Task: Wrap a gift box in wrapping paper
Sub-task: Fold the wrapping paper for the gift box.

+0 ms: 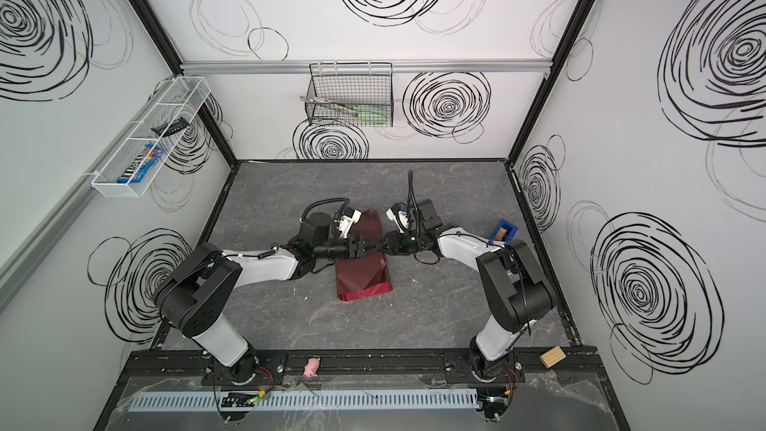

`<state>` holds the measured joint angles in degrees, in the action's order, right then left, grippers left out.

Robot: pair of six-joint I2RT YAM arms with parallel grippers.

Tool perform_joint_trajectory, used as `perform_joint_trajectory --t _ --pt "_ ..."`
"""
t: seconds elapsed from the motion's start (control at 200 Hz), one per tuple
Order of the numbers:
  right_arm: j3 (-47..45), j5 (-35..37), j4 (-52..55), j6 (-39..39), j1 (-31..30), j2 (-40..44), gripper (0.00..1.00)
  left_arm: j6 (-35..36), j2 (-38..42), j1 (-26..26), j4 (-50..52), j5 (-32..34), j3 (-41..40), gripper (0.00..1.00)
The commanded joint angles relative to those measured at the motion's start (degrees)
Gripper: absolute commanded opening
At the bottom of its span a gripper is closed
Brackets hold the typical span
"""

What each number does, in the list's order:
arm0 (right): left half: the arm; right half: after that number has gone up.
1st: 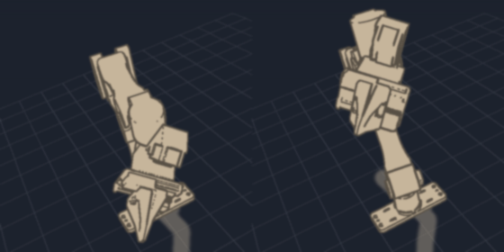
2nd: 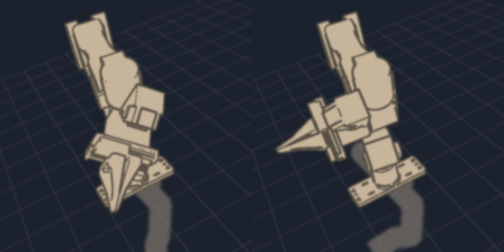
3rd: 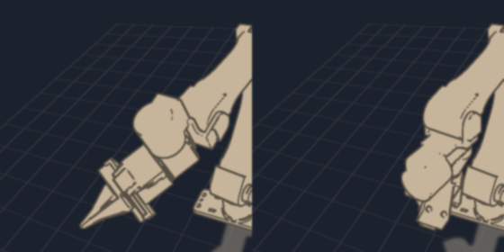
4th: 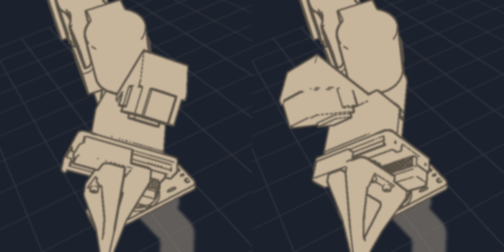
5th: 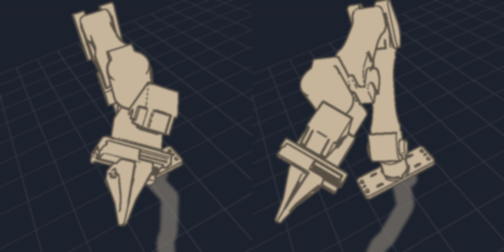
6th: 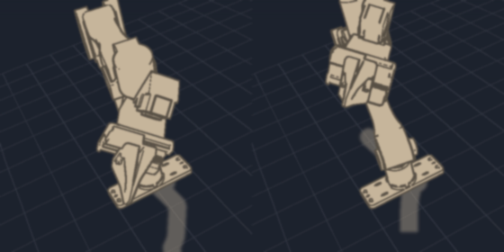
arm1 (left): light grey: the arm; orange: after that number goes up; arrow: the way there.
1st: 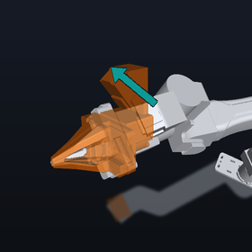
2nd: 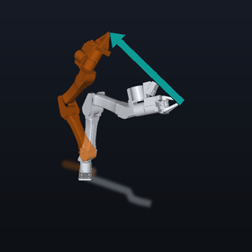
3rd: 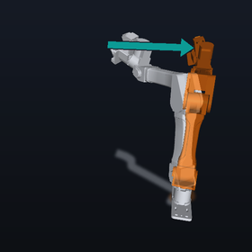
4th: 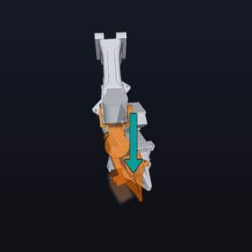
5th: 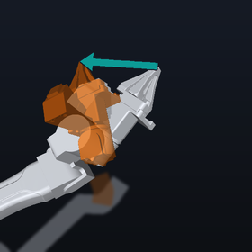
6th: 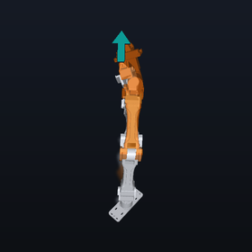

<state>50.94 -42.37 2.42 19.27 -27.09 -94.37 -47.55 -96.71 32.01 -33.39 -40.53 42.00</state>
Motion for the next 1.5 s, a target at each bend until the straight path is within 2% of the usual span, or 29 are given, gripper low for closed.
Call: perform_joint_trajectory --t 0.0,0.295,0.425,0.635,0.77,0.831,0.996,1.066,1.206,1.391,1.496 --pt "1.5 -0.4 -1.0 0.0 -0.3 0.5 0.42 -1.1 -1.2 -0.6 -4.4 -1.3 -0.8 0.68" --pt "1.6 5.0 2.1 -1.2 0.5 2.0 0.43 -4.1 -3.2 -1.3 -9.4 -2.7 -2.4 0.68" --pt "0.9 4.8 2.4 -1.6 1.2 2.7 0.45 -4.1 -2.7 -1.5 -9.6 -3.2 -1.7 0.69" --pt "0.6 4.5 2.4 -1.8 2.4 3.4 0.52 -1.3 2.5 -3.1 -4.6 -4.0 1.1 0.74" --pt "1.2 4.0 2.7 -2.0 2.7 2.8 0.59 0.2 7.8 -6.5 -0.7 -4.5 1.5 0.79" --pt "1.4 4.0 2.9 -2.1 2.7 2.8 0.63 1.9 10.3 -8.6 4.2 -4.1 1.3 0.83" --pt "2.1 3.8 3.0 -2.1 2.8 2.6 0.79 9.0 14.9 -14.7 22.0 1.9 1.2 1.0" --pt "2.3 3.6 2.9 -2.1 2.7 2.3 0.83 11.1 14.8 -17.1 28.9 6.1 0.7 0.98" --pt "3.4 3.1 3.1 -1.9 2.7 1.3 0.87 9.2 13.0 -19.9 27.4 6.9 -3.8 0.97" --pt "3.8 7.0 5.0 -1.9 3.1 2.0 0.9 10.6 13.8 -19.5 33.6 21.0 -4.3 0.98" --pt "3.4 6.7 5.0 -2.0 3.3 2.4 0.92 11.8 12.6 -18.9 36.4 25.9 -3.4 1.0"
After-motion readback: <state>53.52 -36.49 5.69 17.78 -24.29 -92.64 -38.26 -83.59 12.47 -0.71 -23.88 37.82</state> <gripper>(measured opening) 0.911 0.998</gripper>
